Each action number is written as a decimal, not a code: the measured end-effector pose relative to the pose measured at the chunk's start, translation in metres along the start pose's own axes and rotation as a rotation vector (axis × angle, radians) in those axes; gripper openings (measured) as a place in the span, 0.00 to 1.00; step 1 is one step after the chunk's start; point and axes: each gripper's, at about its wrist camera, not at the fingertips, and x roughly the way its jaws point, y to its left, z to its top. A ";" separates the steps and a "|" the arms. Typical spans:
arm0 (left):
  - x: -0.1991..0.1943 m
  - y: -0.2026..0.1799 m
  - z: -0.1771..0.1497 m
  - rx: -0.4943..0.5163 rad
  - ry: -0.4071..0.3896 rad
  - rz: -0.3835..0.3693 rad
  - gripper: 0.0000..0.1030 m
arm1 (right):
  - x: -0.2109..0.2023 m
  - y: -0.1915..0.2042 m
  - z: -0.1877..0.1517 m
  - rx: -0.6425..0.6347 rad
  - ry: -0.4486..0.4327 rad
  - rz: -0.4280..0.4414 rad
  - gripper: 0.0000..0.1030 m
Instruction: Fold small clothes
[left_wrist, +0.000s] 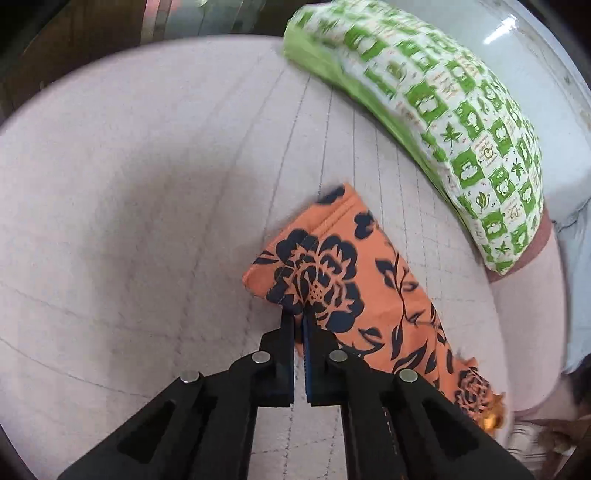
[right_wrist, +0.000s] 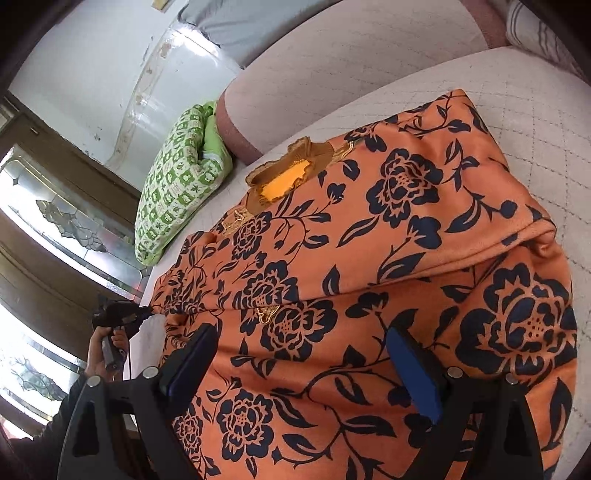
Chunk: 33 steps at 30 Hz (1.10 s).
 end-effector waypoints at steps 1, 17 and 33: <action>-0.013 -0.007 0.002 0.025 -0.035 0.017 0.03 | 0.000 0.000 0.000 0.000 -0.002 0.001 0.92; -0.297 -0.261 -0.079 0.693 -0.655 -0.211 0.02 | -0.018 -0.003 0.005 0.028 -0.066 0.040 0.92; -0.115 -0.351 -0.311 1.067 -0.033 -0.395 0.65 | -0.051 -0.059 0.013 0.304 -0.193 0.045 0.92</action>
